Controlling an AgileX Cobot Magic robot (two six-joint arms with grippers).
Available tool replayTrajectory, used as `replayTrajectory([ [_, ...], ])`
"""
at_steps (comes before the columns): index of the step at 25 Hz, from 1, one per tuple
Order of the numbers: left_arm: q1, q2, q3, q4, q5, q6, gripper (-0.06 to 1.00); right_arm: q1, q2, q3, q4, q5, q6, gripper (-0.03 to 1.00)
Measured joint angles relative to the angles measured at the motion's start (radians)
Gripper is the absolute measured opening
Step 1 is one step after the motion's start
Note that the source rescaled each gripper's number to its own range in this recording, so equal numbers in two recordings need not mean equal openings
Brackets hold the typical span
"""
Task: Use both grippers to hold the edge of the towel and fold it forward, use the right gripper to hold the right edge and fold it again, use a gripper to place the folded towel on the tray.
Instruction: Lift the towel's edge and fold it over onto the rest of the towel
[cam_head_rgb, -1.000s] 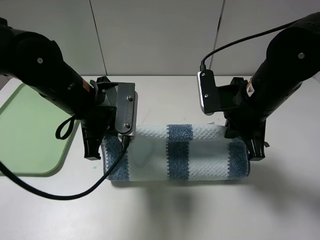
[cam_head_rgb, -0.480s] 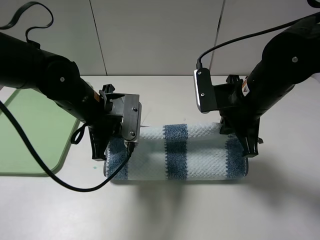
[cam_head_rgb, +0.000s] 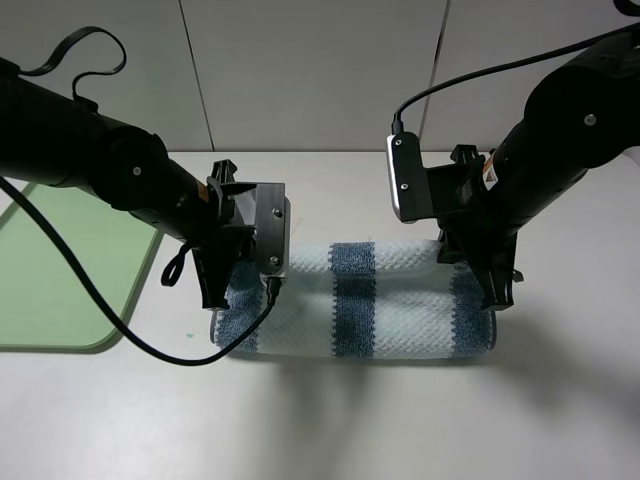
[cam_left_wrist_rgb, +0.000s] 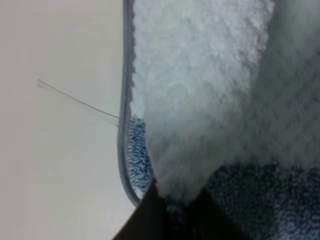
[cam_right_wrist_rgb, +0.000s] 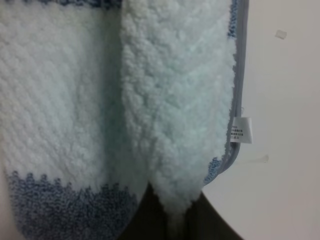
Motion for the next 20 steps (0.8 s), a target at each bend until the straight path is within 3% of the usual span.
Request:
replayTrajectory([
  [6, 0.0, 0.004, 0.0, 0.0, -0.044, 0.0, 0.05, 0.0, 0.0, 0.0, -0.009, -0.028, 0.001, 0.04],
  [7, 0.0, 0.004, 0.0, 0.0, -0.045, 0.0, 0.11, 0.0, 0.0, 0.0, -0.012, -0.028, 0.015, 0.12],
  [8, 0.0, 0.004, 0.0, -0.001, -0.045, 0.0, 0.21, 0.0, 0.0, 0.0, -0.013, -0.026, 0.037, 0.3],
  [9, 0.0, 0.004, 0.0, -0.004, -0.045, 0.0, 0.33, 0.0, 0.0, 0.0, -0.021, -0.025, 0.061, 0.55],
  [10, 0.0, 0.004, 0.0, -0.011, -0.045, 0.0, 0.5, 0.0, 0.0, 0.0, -0.039, -0.025, 0.097, 0.74],
  [11, 0.0, 0.004, 0.004, -0.019, -0.054, -0.001, 0.68, 0.0, 0.0, 0.0, -0.069, -0.03, 0.13, 0.83],
  [12, 0.0, 0.004, 0.009, -0.025, -0.07, -0.003, 0.79, 0.0, 0.0, 0.0, -0.099, -0.036, 0.153, 0.9],
  [14, 0.0, 0.004, 0.029, -0.034, -0.11, -0.004, 0.92, 0.0, 0.0, 0.0, -0.161, -0.051, 0.189, 0.97],
  [20, 0.0, 0.004, 0.052, -0.037, -0.163, -0.004, 0.99, 0.0, 0.0, 0.0, -0.207, -0.075, 0.209, 1.0],
])
